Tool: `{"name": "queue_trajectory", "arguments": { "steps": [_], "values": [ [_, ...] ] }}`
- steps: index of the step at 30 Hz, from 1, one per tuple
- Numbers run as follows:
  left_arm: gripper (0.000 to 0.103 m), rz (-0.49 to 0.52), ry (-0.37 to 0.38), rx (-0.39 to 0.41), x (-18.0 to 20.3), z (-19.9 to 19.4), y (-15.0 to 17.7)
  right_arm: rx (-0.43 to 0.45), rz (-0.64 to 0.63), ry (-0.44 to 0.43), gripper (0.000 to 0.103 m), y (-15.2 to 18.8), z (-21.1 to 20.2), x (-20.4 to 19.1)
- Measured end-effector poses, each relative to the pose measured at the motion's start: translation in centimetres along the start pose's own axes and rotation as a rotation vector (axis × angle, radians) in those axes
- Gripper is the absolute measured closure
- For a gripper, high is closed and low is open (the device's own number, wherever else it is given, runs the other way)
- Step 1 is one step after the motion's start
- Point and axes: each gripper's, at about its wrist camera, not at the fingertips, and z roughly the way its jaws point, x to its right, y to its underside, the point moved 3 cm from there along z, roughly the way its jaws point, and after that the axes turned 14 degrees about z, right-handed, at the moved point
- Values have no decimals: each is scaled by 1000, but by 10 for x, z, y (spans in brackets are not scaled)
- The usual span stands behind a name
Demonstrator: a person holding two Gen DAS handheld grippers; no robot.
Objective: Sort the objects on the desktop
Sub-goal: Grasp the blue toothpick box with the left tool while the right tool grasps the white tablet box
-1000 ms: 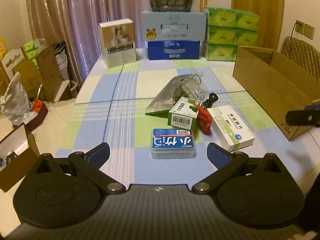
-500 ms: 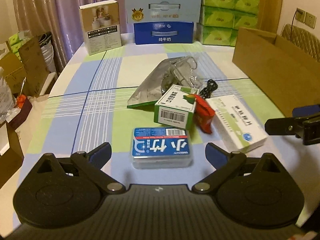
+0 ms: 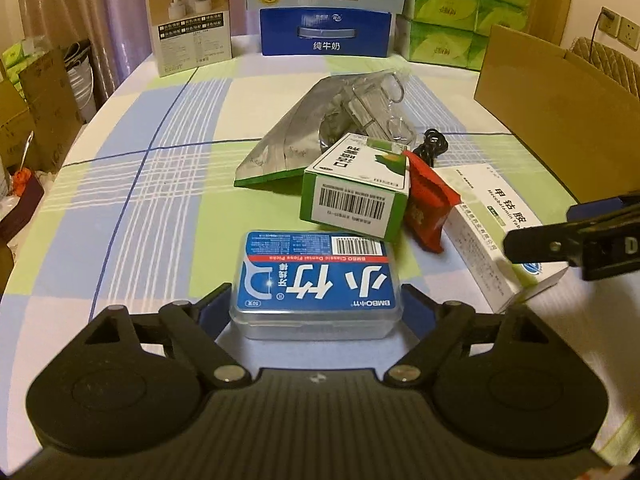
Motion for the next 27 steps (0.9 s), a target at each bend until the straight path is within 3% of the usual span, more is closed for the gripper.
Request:
{"name": "queue_trajectory", "arguments": {
  "steps": [10, 14, 19, 21, 27],
  "values": [
    [19, 36, -33, 24, 3, -3, 2, -30, -31, 49, 2, -4, 22, -5],
    [18, 45, -53, 20, 6, 0, 1, -46, -37, 45, 15, -1, 25, -5],
    [18, 51, -68, 23, 7, 1, 1, -40, -50, 54, 23, 0, 25, -7],
    [18, 49, -78, 32, 6, 1, 0, -31, -69, 61, 35, 0, 24, -9],
    [19, 42, -90, 49, 6, 0, -2, -19, -49, 59, 35, 4, 16, -5]
  ]
}}
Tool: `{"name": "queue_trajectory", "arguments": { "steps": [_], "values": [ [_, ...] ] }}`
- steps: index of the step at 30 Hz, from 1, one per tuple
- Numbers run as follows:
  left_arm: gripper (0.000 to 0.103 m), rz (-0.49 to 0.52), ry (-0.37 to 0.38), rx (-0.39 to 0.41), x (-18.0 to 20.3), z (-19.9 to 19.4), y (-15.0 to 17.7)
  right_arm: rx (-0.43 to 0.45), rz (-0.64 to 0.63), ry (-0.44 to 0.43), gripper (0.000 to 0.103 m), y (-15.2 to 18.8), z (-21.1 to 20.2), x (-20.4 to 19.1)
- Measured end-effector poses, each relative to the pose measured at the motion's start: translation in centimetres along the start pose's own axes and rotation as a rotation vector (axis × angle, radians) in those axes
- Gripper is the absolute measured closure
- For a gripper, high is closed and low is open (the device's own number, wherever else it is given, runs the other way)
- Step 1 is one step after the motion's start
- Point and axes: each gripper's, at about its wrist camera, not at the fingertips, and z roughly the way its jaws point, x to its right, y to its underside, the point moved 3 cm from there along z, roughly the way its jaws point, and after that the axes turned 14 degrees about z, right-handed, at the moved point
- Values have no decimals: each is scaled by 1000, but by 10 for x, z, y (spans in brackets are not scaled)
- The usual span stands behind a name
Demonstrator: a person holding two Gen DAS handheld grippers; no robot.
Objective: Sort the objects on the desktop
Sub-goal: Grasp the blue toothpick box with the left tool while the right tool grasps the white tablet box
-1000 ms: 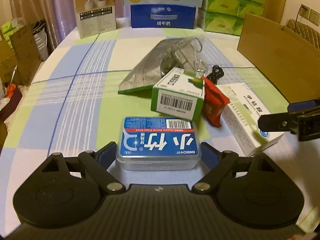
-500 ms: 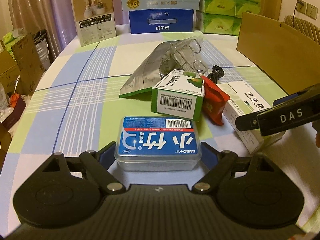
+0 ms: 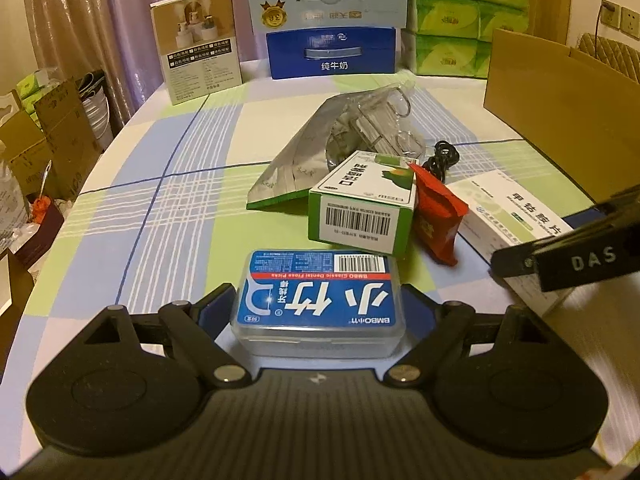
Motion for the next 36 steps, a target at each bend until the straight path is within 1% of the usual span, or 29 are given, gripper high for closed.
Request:
{"name": "queue_trajectory", "arguments": {
  "steps": [5, 11, 17, 26, 33, 36],
  "values": [
    [19, -8, 8, -4, 0, -4, 2, 27, 24, -4, 35, 7, -16, 4],
    [19, -3, 38, 12, 10, -21, 8, 46, 77, -6, 35, 12, -30, 10],
    [19, 33, 37, 4, 20, -20, 10, 40, 76, -1, 35, 12, -27, 9],
    [19, 49, 26, -4, 23, -15, 11, 17, 64, 9, 35, 15, -21, 9],
    [19, 53, 22, -13, 24, -12, 11, 5, 63, 14, 35, 17, -18, 10],
    [19, 40, 20, -12, 23, -15, 10, 23, 60, 6, 35, 16, -21, 8]
  ]
}}
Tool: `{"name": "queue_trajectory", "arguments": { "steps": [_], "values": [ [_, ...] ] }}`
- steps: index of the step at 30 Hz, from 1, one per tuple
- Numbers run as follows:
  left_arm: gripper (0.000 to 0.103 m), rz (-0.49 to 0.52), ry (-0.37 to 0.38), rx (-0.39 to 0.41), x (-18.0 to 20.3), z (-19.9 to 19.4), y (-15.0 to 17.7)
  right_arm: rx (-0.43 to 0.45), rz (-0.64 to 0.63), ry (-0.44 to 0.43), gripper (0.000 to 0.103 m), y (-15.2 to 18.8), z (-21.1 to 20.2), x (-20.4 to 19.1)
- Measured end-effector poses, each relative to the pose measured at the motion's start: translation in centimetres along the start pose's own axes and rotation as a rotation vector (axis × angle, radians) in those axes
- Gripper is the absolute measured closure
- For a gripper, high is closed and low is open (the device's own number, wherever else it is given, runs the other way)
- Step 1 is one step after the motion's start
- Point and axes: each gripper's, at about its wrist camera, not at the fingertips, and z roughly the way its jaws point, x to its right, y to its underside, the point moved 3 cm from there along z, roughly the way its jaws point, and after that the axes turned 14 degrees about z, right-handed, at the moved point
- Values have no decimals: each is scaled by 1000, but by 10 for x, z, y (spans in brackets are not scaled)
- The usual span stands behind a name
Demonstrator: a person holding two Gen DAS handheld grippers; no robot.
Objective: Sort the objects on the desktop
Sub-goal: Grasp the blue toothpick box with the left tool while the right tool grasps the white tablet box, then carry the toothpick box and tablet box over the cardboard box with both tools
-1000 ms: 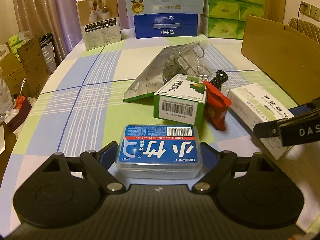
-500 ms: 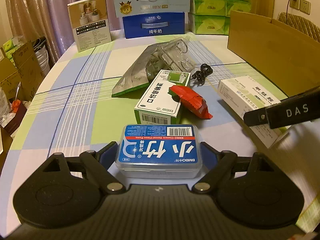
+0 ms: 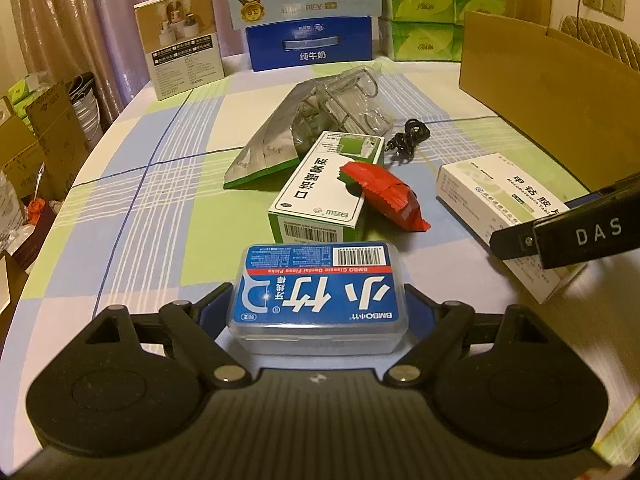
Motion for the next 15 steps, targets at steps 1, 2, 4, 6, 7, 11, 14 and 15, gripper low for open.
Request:
{"name": "queue_trajectory", "arguments": {
  "steps": [1, 2, 4, 6, 7, 11, 14, 15],
  "values": [
    [19, 0, -4, 4, 0, -2, -1, 13, -1, -1, 35, -1, -2, -1],
    [19, 2, -10, 11, -1, -4, -2, 28, 1, -5, 35, -2, -5, -1],
    [19, 8, -17, 27, -1, -9, -4, 55, 6, -13, 35, -4, -11, -1],
    [19, 24, -22, 50, 1, -16, -8, 82, 9, -21, 35, -5, -17, -1],
    [19, 29, -25, 60, 1, -20, -11, 95, 11, -24, 35, -6, -21, -1],
    [19, 46, -21, 91, 8, -35, -23, 151, 23, -38, 35, -9, -44, 0],
    [19, 41, -14, 114, 14, -50, -32, 189, 42, -59, 35, -14, -67, 1],
    [19, 36, -9, 120, 17, -55, -34, 207, 43, -64, 35, -17, -77, 2]
  ]
}}
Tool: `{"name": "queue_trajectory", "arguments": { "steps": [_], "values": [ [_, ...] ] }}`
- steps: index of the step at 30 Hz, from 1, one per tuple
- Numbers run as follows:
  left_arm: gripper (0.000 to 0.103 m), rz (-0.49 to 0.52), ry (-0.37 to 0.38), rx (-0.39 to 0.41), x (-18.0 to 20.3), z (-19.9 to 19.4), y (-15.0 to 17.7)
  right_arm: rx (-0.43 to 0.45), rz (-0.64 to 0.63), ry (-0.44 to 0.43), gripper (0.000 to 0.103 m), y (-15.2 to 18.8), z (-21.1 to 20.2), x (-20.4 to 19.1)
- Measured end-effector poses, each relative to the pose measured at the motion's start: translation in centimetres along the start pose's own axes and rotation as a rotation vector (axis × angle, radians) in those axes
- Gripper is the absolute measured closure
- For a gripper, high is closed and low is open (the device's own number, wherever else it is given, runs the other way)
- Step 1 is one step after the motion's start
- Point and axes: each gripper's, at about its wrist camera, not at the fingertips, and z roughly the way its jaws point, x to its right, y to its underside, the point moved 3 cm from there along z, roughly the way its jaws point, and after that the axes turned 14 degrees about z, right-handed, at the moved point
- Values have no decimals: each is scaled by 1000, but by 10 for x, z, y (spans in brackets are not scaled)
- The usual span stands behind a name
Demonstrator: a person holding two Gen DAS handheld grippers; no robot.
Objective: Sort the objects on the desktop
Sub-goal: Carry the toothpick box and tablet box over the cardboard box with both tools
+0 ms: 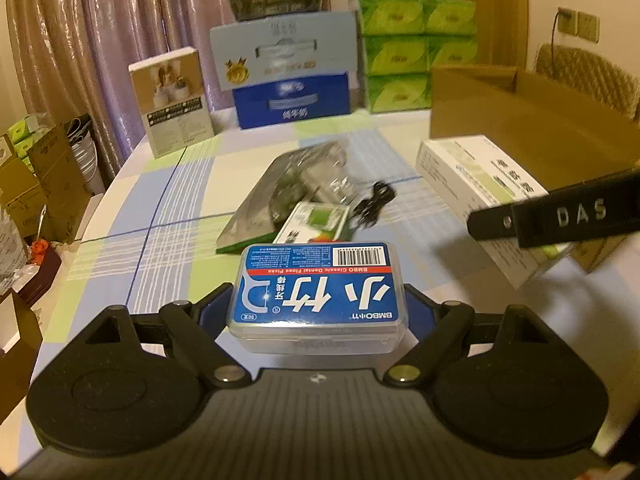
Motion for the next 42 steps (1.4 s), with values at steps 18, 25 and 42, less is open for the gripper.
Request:
{"name": "queue_trajectory", "arguments": {
  "steps": [18, 25, 42],
  "values": [
    [19, 80, 128, 182, 80, -65, -112, 182, 7, 155, 35, -74, -119, 100],
    [19, 109, 202, 183, 117, -51, -142, 172, 47, 185, 35, -82, -127, 147],
    [19, 112, 335, 174, 169, 8, -193, 119, 157, 184, 35, -111, -102, 214]
  ]
}}
